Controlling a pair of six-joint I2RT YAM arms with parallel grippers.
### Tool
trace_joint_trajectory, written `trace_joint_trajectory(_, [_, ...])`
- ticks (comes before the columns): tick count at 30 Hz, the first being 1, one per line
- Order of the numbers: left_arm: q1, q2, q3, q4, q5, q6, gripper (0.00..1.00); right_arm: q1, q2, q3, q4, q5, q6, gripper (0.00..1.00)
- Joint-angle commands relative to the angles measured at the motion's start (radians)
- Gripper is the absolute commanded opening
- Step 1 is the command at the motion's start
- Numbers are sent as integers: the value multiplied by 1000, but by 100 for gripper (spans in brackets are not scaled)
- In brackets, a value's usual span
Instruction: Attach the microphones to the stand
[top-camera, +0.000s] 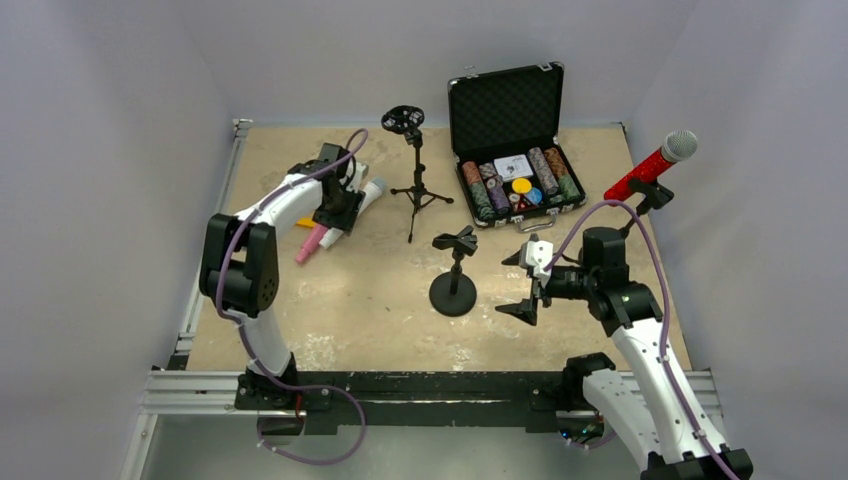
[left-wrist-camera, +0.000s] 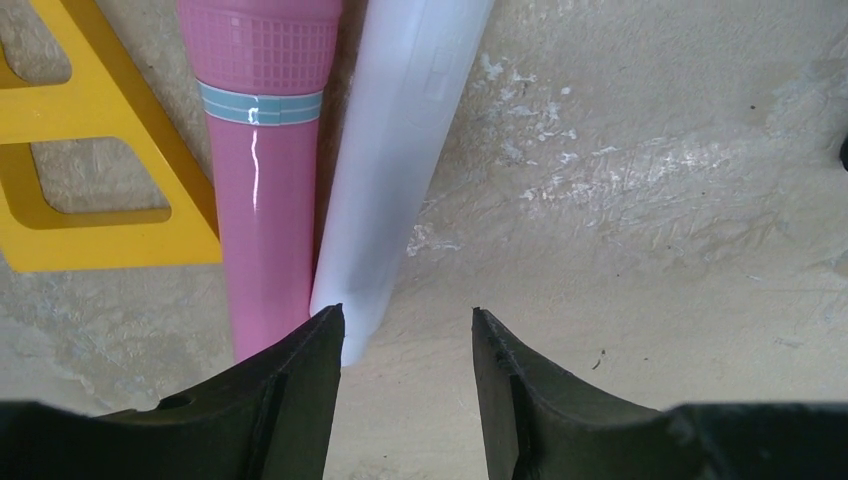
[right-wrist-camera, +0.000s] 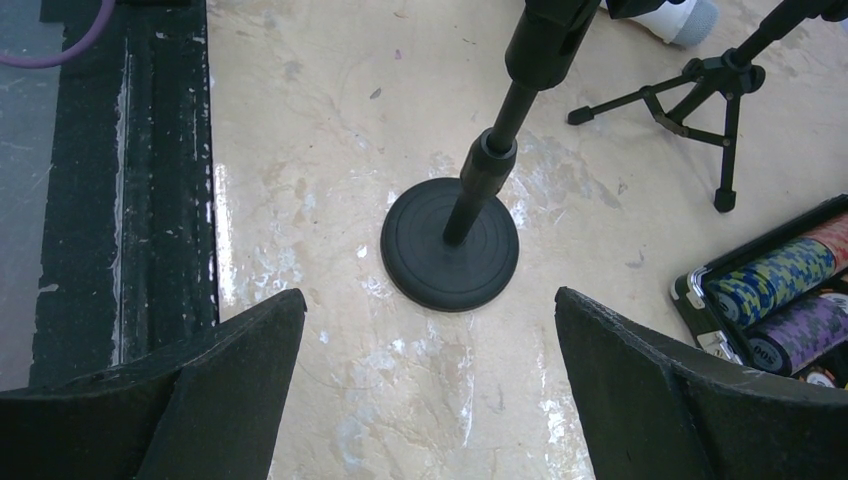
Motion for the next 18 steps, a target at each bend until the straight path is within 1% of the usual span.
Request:
trace_joint_trajectory(1, [20, 31, 65, -31, -14, 5, 54, -8, 2, 4, 8, -17, -13, 99])
trace_joint_trajectory(11, [36, 94, 117, -87, 23, -13, 54, -16, 2, 9, -5, -36, -22, 99])
trace_joint_trajectory(17, [42, 120, 129, -112, 34, -14, 52, -17, 2, 15, -19, -50, -32, 99])
trace_joint_trajectory(18, [42, 123, 132, -115, 53, -14, 52, -17, 2, 15, -19, -51, -32, 99])
